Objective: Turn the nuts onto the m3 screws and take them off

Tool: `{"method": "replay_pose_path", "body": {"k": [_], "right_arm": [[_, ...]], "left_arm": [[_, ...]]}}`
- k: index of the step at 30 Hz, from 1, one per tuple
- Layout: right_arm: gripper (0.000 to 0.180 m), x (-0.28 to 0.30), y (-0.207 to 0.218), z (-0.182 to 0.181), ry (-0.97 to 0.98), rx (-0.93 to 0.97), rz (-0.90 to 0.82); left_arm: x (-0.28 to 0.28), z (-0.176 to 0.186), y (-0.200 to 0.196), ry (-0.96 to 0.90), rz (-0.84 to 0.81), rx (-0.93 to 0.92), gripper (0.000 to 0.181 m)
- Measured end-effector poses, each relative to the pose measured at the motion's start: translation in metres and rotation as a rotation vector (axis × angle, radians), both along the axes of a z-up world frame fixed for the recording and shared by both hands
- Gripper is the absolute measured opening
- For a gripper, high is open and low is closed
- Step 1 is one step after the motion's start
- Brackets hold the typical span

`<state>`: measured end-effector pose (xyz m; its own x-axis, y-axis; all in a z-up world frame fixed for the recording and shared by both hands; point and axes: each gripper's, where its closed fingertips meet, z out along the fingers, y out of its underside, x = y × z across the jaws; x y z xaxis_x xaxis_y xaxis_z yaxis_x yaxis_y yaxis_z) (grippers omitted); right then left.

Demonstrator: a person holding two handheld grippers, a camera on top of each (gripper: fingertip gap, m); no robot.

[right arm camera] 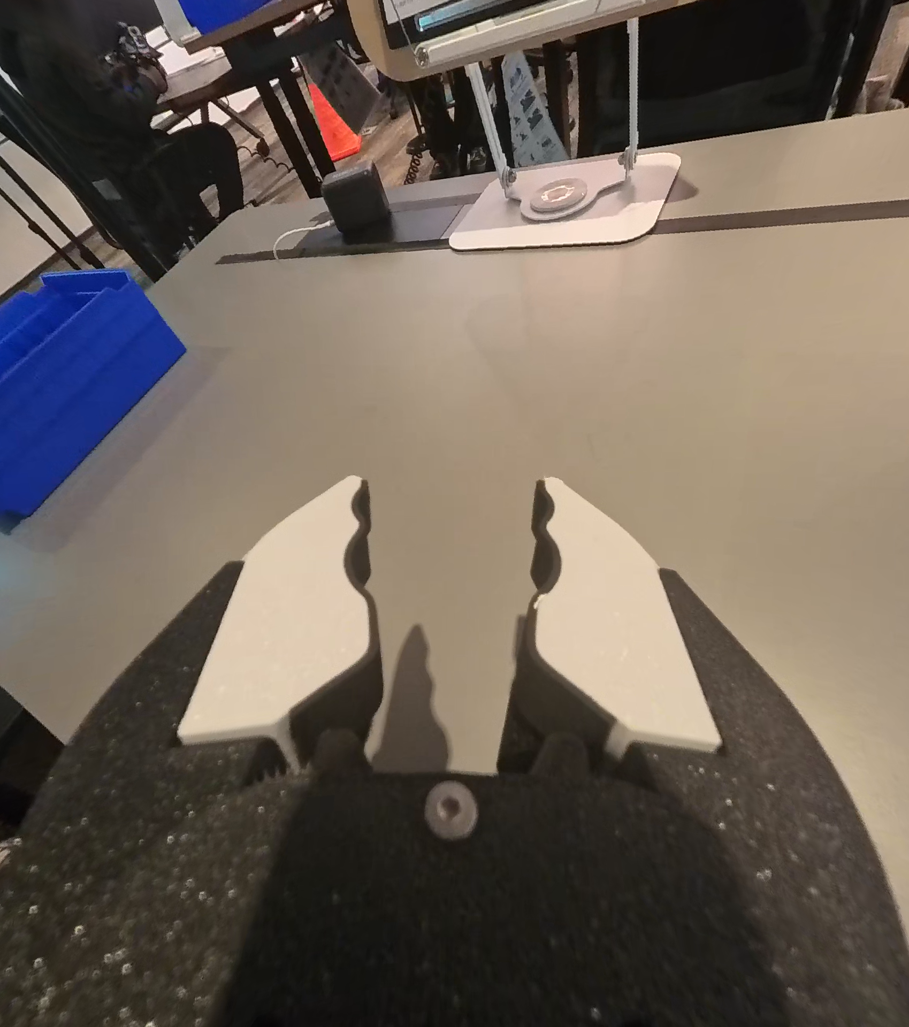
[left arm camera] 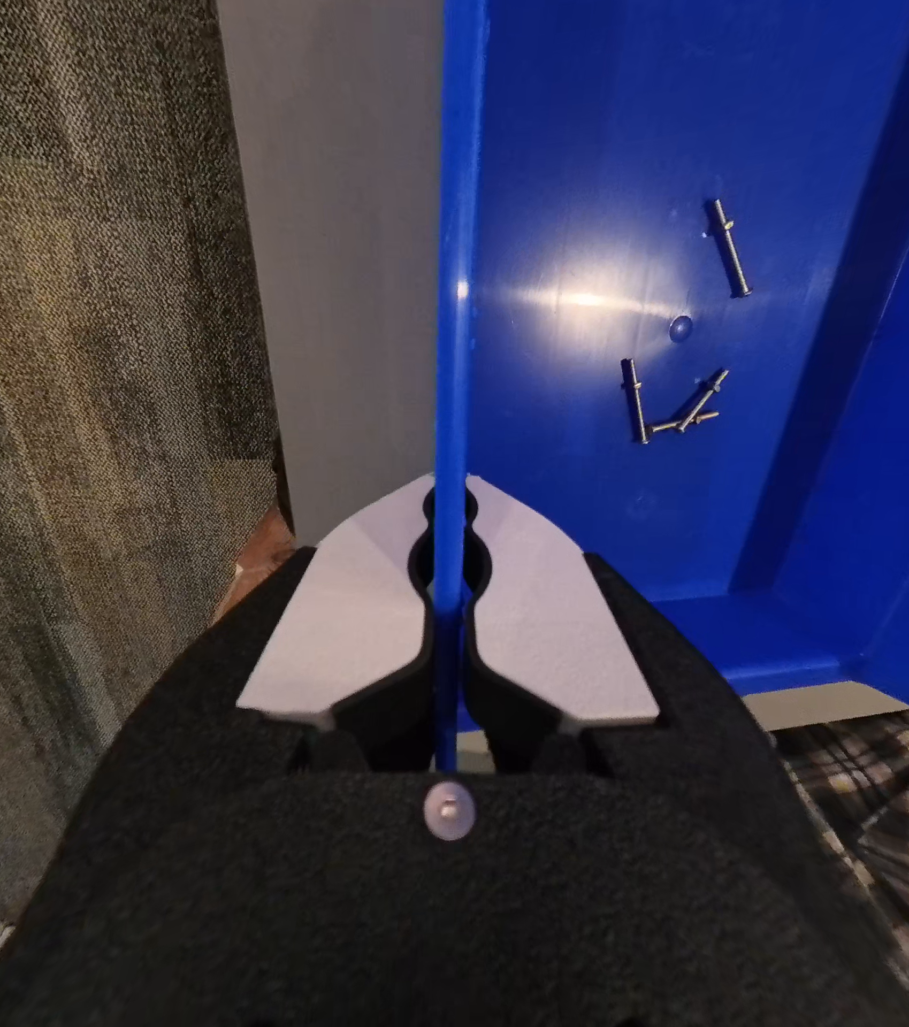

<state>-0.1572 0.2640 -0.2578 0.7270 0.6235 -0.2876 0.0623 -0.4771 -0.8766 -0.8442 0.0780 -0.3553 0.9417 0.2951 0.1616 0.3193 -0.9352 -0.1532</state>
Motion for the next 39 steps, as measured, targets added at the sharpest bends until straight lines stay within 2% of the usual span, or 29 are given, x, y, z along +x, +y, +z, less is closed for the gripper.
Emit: {"method": "replay_pose_path", "body": {"k": [19, 27, 32, 34, 39], "right_arm": [[0.057, -0.002, 0.000, -0.003, -0.014, -0.007, 0.001], [0.061, 0.001, -0.001, 0.003, 0.000, 0.015, -0.004], [0.062, 0.002, -0.002, 0.008, 0.004, 0.032, -0.007], [0.062, 0.003, -0.002, 0.010, 0.007, 0.040, -0.010], [0.062, 0.005, 0.000, 0.013, 0.017, 0.057, -0.021]], "left_arm": [[-0.013, -0.001, -0.001, -0.006, -0.005, 0.007, 0.006], [-0.018, 0.009, 0.000, 0.027, 0.001, 0.064, 0.038], [-0.030, 0.046, 0.005, 0.114, 0.010, 0.197, 0.059], [-0.029, 0.076, 0.012, 0.148, -0.002, 0.325, 0.066], [0.013, 0.155, 0.034, 0.195, -0.152, 0.655, 0.068]]}}
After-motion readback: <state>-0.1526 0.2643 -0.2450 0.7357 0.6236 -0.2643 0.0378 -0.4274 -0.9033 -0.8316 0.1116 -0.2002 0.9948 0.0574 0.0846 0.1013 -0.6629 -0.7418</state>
